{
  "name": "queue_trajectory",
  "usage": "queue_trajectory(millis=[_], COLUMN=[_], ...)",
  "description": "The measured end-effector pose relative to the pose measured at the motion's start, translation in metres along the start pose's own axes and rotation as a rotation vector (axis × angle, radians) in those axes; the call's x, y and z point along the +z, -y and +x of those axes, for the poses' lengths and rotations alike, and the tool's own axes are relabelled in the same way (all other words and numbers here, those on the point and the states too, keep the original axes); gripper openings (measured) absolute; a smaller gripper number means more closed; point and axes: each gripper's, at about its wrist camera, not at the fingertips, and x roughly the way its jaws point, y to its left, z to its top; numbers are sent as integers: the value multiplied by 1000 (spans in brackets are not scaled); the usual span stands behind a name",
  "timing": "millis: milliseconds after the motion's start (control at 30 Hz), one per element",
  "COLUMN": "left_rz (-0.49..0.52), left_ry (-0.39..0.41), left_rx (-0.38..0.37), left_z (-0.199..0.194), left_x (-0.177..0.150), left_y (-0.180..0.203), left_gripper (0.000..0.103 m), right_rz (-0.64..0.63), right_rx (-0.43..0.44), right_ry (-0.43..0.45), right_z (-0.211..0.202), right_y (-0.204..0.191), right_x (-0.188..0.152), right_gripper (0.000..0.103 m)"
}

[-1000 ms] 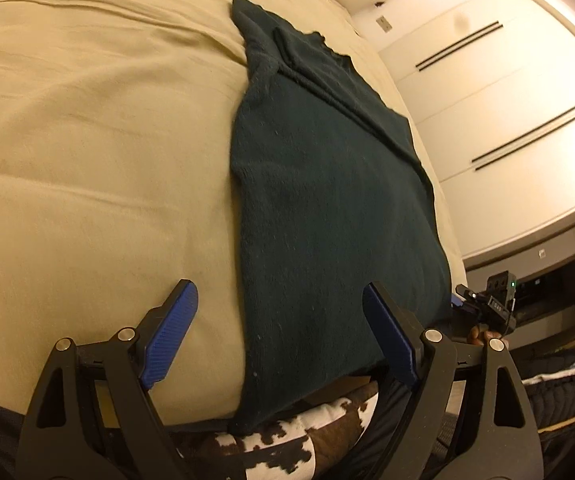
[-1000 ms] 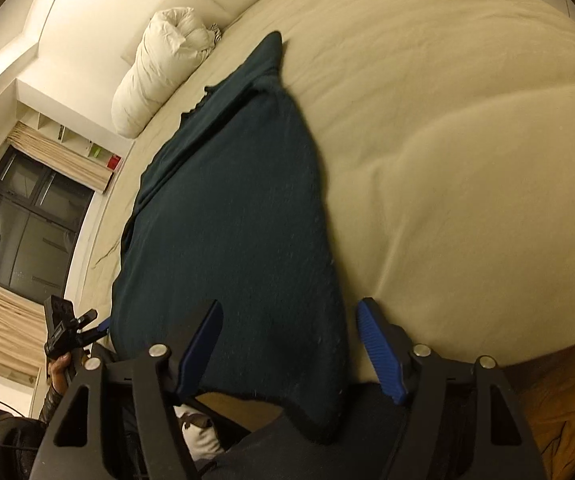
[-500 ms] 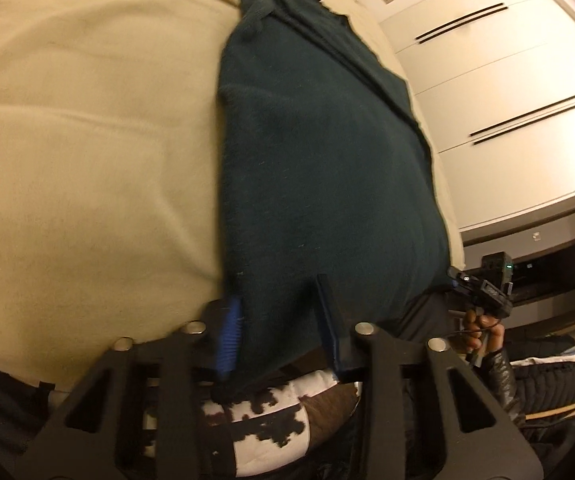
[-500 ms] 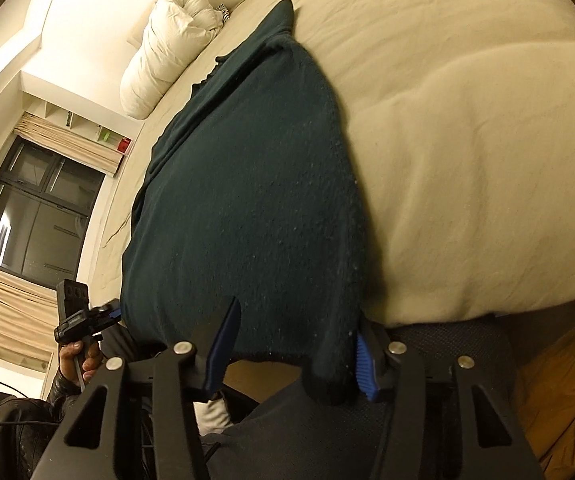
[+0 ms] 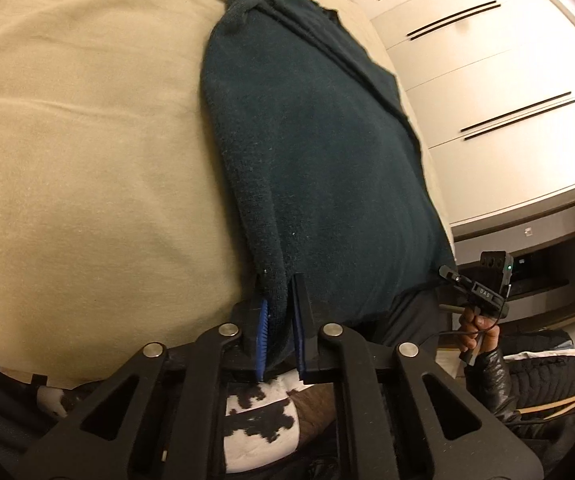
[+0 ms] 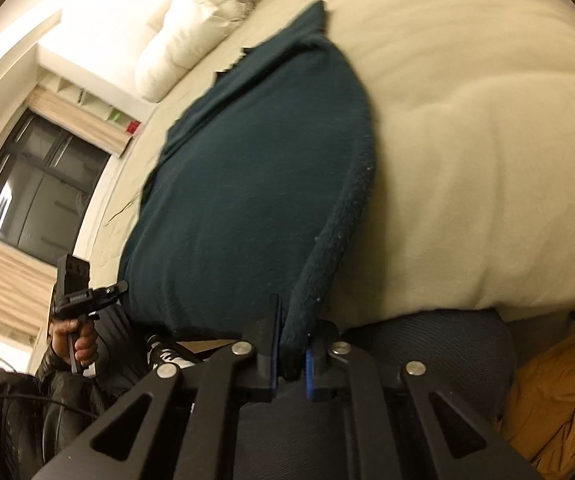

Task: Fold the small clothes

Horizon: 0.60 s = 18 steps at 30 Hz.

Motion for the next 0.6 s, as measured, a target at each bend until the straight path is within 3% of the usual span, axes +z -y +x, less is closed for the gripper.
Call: queue_trajectory(millis=[333,600], left_rz=[-20,-32], left_ry=[140,172], left_rx=[-222,-307], left_z=[-29,-31], left_x=[26,63], left_y=[17,26], left_gripper=[7,5], right_rz=[-105,-134], right_rx=[125,235], right_ry=[115,193], right_z=[-10,-5], right_y=[-42,-63], right_x=[26,74], right_gripper=[8,8])
